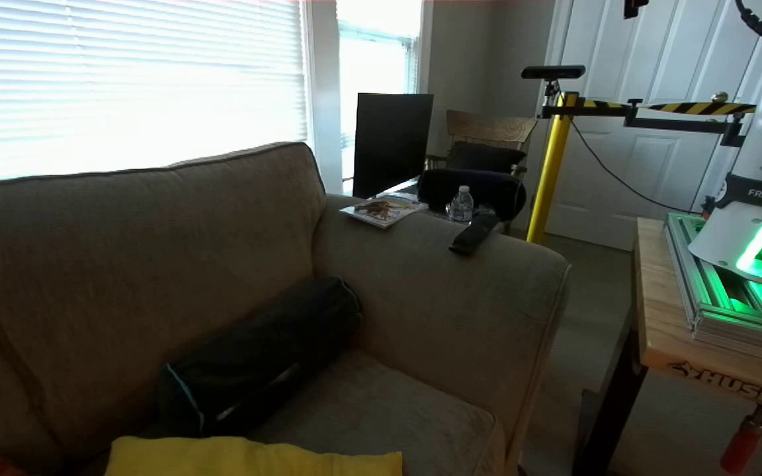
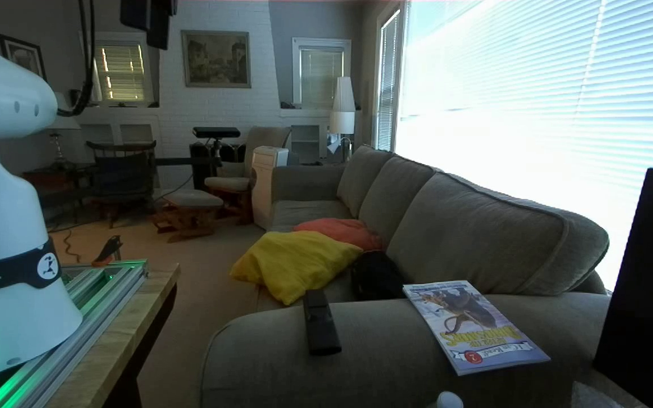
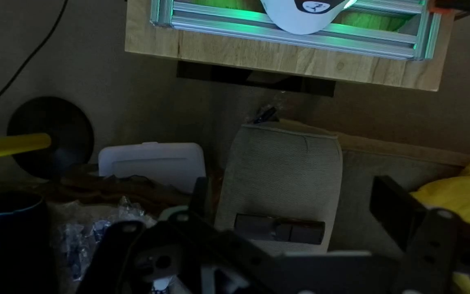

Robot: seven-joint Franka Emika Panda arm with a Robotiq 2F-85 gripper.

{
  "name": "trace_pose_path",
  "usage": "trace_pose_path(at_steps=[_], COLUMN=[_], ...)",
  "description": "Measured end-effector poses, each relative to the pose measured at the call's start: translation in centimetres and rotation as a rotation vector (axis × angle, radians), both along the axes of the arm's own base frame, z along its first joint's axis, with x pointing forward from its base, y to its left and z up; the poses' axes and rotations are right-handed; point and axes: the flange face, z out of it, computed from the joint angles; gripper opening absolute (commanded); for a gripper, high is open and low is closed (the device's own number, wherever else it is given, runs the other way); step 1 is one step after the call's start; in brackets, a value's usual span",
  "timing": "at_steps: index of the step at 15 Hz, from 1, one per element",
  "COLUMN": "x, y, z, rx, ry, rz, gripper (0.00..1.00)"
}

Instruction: Put the black remote on the side table

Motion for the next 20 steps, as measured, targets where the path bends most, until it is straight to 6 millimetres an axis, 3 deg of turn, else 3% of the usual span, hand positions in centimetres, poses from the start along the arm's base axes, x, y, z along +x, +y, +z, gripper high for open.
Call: trace_pose_path(at_steps=[3,10,14,20], x=[0.9,4.4,5.4,7.6], y=[0.6,3.8,2.9,1.2], z=[-1.5,-11.1,-14.4,-17.3], rx=[-0.020,-0.024,0.007,0.062], ry=[0.033,0.107,0.089,-0.053], rz=[-0.134,-0.496,-0.695,-0.977], gripper=[1.00,1.00,1.00,1.00])
